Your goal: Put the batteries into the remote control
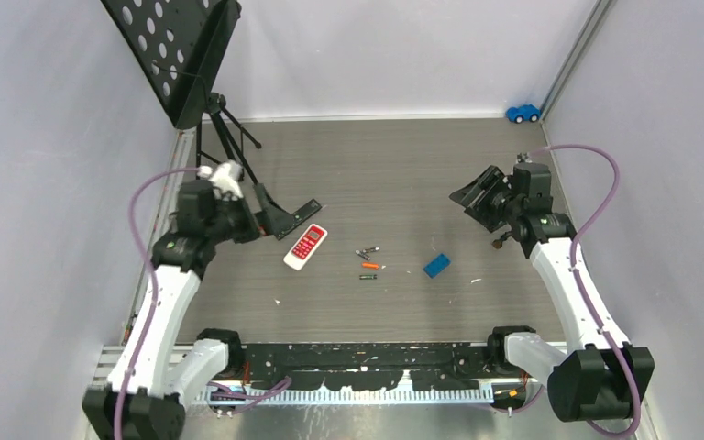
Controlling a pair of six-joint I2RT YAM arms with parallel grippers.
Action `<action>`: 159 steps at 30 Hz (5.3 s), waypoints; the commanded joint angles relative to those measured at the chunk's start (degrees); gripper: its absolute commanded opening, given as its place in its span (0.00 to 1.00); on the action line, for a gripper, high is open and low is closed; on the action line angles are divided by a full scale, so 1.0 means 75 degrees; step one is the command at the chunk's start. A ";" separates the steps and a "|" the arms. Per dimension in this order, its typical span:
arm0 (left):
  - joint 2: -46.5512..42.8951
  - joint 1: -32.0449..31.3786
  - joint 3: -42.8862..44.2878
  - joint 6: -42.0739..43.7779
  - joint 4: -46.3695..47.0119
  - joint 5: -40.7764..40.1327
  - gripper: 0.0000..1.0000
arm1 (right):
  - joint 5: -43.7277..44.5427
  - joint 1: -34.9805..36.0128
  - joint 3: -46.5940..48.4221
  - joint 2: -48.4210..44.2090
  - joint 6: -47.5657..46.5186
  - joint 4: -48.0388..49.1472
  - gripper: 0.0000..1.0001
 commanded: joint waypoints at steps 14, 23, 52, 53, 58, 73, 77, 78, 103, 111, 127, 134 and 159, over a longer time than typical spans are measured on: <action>0.5057 -0.3452 0.1038 0.0416 0.0497 -0.5290 1.00 | -0.0129 0.0237 -0.0668 -0.0405 0.0081 0.0074 0.68; 0.6320 -0.3452 0.1174 0.0618 0.0454 -0.5567 1.00 | 0.0109 0.0237 -0.0751 -0.0748 -0.0115 -0.0512 0.78; 0.4619 -0.3569 0.1161 -0.0810 0.1724 -0.1644 0.00 | -0.1298 0.2200 -0.0993 -0.0306 0.0382 0.1631 0.76; 0.4446 -0.3569 0.1158 -0.0994 0.1901 -0.1469 0.00 | -0.1308 0.2480 -0.1003 -0.0304 0.0448 0.1861 0.77; 0.3798 -0.3569 0.0973 -0.2190 0.3121 -0.0323 0.00 | -0.1575 0.3450 -0.1177 -0.0299 0.0835 0.3150 0.84; 0.3074 -0.3569 0.0370 -0.5314 0.6639 0.1489 0.00 | -0.1850 0.4360 -0.1362 0.0226 0.2706 0.6255 0.88; 0.3031 -0.3569 0.0177 -0.5752 0.7426 0.1587 0.00 | -0.1937 0.4497 -0.1325 0.0490 0.3005 0.6951 0.73; 0.3039 -0.3569 0.0150 -0.5836 0.7542 0.1615 0.00 | -0.1960 0.4511 -0.1320 0.0536 0.3073 0.7114 0.68; 0.2929 -0.3500 0.2010 -0.3014 0.2155 -0.0027 0.66 | 0.1280 0.6029 0.1783 0.1221 -0.3979 0.0879 0.17; 0.3109 -0.3429 0.2046 -0.2950 0.1152 -0.0203 0.24 | 0.2146 0.6524 0.2164 0.1750 -0.4760 0.0616 0.14; 0.2091 -0.2540 0.1216 -0.2759 0.2770 0.0267 0.00 | 0.1118 0.5817 0.0572 -0.0078 -0.1722 0.2415 0.96; 0.1513 -0.2128 0.0578 -0.4296 0.4833 0.0667 0.00 | 0.0544 0.4983 -0.0569 -0.0370 0.3244 0.5492 0.95; 0.1230 -0.2128 0.0074 -0.6342 0.6411 0.0828 0.00 | -0.0473 0.4985 -0.1113 0.0975 0.4804 0.8970 0.20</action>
